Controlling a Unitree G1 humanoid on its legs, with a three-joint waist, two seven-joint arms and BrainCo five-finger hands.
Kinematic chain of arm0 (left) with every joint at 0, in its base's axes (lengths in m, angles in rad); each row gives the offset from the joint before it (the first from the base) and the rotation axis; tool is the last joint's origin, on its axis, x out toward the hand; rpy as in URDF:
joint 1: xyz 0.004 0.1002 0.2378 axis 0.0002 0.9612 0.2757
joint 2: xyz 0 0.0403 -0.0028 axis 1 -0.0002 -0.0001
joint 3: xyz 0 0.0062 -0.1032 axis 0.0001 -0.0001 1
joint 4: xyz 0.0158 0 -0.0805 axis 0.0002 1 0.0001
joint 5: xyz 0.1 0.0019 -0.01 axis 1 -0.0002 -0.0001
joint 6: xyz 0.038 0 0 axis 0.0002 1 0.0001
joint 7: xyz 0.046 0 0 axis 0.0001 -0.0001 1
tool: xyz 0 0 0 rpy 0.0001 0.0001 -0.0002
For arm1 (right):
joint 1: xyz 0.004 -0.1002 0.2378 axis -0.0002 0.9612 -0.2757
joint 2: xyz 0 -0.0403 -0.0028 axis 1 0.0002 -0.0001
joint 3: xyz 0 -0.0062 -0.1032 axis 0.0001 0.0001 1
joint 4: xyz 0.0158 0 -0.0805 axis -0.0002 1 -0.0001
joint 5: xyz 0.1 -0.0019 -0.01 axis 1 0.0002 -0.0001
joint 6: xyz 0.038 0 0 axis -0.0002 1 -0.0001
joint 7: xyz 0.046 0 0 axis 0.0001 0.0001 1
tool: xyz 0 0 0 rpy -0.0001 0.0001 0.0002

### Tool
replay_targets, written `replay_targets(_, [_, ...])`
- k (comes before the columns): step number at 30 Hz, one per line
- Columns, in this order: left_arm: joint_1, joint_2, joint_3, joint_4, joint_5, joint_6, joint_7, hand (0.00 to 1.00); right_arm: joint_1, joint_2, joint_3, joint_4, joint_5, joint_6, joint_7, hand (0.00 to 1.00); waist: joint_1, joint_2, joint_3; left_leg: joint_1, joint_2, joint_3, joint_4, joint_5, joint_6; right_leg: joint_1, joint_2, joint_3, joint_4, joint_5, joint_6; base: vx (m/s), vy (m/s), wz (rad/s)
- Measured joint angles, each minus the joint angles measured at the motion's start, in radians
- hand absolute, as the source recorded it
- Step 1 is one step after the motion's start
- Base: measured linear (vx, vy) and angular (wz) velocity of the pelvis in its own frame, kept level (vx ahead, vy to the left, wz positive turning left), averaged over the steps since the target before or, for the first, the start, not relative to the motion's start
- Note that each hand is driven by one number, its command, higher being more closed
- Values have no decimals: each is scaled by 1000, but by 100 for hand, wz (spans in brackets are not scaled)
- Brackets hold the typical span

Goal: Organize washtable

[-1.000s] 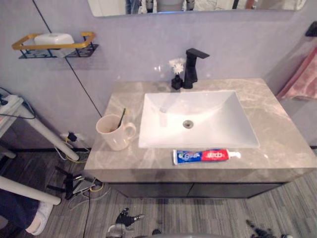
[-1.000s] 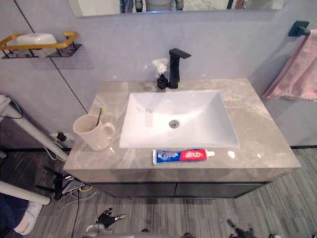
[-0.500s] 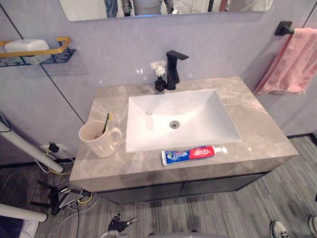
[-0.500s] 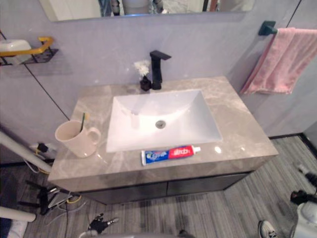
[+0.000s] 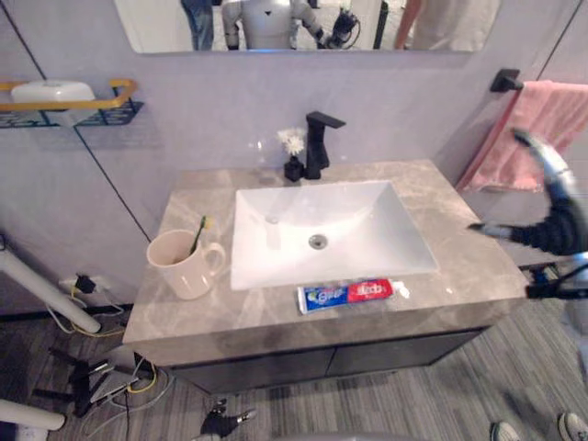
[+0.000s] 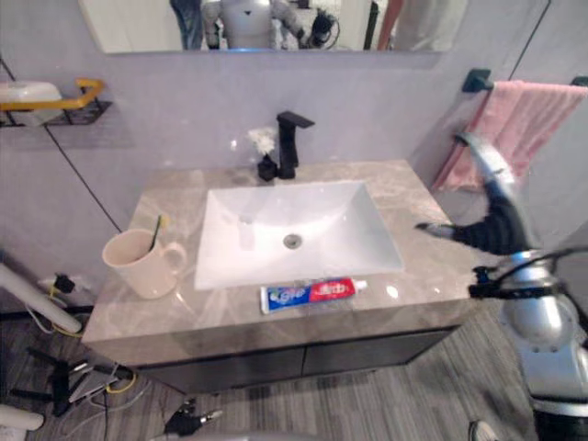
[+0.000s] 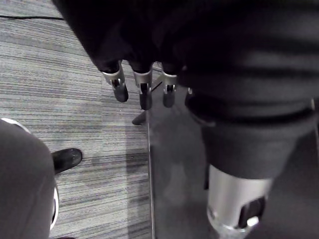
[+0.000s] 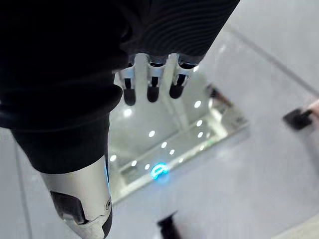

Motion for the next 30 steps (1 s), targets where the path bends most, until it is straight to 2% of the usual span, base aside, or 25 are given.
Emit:
replay_targets(3, [-6, 9, -37, 2, 0, -10, -1, 0, -15, -34, 163, 6, 40, -6, 55, 0, 20, -1, -10, -5, -4, -21, 0, 2, 3, 6, -4, -20, -2, 0, 0, -8, -33, 20])
replay_targets(5, [-14, 14, -62, 17, 0, -17, -6, 0, -42, -44, 258, 30, 70, -7, 96, 0, 23, 1, -12, -20, -12, -49, 0, 12, 12, 7, -12, -53, -7, 2, 2, -19, -30, 37])
replay_targets(9, [-29, 19, -85, 23, 0, -25, -18, 0, -52, -49, 321, 105, 99, 3, 139, 0, 49, -1, -11, -34, -19, -77, 0, 21, 19, 9, -18, -81, -8, 6, 4, -36, -14, 26])
replay_targets(11, [-31, 24, -105, 23, -1, -30, -19, 0, -53, -49, 358, 128, 107, 7, 158, 0, 51, -8, -5, -39, -21, -90, 0, 26, 21, 10, -21, -95, -8, 6, 4, -47, -14, 18])
replay_targets(14, [-37, 24, -109, 28, 0, -32, -20, 0, -68, -49, 443, 154, 108, 26, 189, 0, 58, -4, 4, -41, -22, -91, 0, 30, 22, 10, -21, -96, -10, 8, 5, -49, -10, 2])
replay_targets(21, [-64, 28, -128, 45, 0, -30, -23, 0, -68, -49, 498, 168, 92, 45, 237, 0, 61, 4, 37, -50, -21, -115, 0, 41, 20, 9, -21, -119, -10, 8, 5, -37, -12, 9])
replay_targets(23, [-74, 30, -147, 45, 1, -30, -24, 0, -67, -49, 518, 172, 73, 47, 246, 0, 74, 2, 45, -51, -19, -115, 0, 42, 20, 10, -19, -121, -12, 9, 5, -6, -9, 2])
replay_targets(27, [-76, 30, -148, 45, 1, -30, -24, 0, -66, -49, 532, 198, -1, 52, 245, 0, 74, 2, 48, -50, -19, -116, 0, 42, 20, 14, -19, -123, -18, 9, 5, 0, 0, 0])
replay_targets(30, [-81, 32, -150, 45, 1, -29, -24, 0, -58, -48, 531, 205, -96, 67, 240, 0, 73, 1, 54, -50, -18, -116, 0, 42, 20, 14, -18, -122, -18, 9, 4, 0, 0, 0])
